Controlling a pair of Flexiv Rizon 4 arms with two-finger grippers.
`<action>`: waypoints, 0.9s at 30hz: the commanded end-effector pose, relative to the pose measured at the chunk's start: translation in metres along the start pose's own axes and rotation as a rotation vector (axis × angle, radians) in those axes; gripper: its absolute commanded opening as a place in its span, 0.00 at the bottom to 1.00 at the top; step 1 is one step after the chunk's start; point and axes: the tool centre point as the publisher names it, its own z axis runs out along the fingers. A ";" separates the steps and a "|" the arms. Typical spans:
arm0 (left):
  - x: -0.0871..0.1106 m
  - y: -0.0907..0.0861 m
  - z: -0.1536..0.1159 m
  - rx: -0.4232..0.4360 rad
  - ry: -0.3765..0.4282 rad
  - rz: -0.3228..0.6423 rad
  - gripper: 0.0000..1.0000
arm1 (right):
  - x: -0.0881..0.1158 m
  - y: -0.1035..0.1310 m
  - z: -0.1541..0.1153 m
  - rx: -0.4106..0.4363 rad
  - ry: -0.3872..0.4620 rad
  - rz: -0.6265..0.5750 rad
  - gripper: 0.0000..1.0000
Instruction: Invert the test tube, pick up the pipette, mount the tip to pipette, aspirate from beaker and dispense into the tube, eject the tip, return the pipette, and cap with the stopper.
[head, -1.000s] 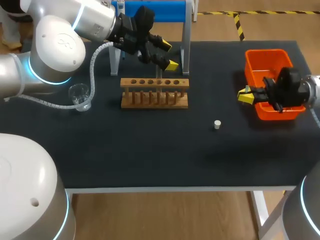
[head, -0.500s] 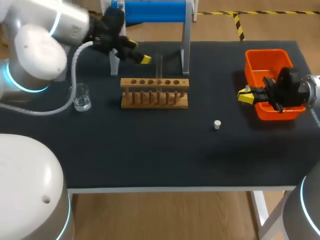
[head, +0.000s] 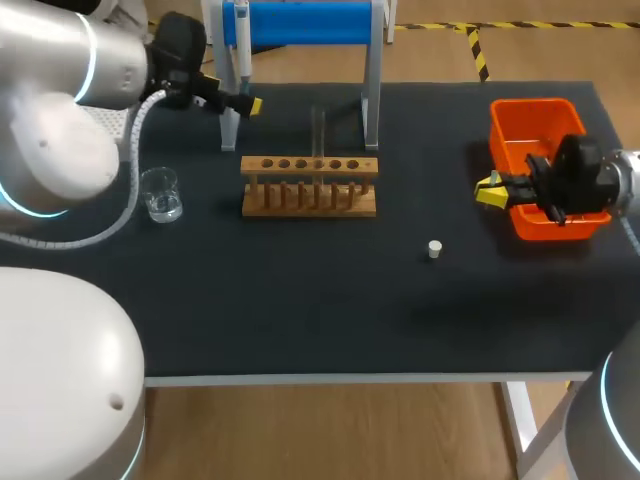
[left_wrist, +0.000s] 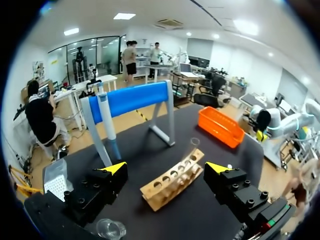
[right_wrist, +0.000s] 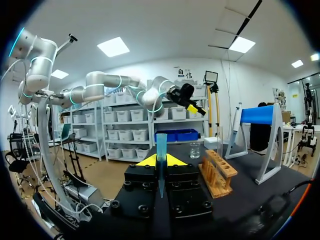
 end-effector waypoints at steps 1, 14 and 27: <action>-0.001 -0.003 0.016 0.010 -0.132 -0.016 1.00 | 0.000 0.000 -0.001 0.001 0.001 0.000 0.00; -0.010 -0.020 0.041 -0.013 -0.392 -0.105 1.00 | 0.000 0.000 -0.001 0.001 0.001 0.000 0.00; -0.032 -0.030 0.055 0.046 -0.580 -0.130 1.00 | 0.000 0.000 -0.001 0.001 0.001 0.000 0.00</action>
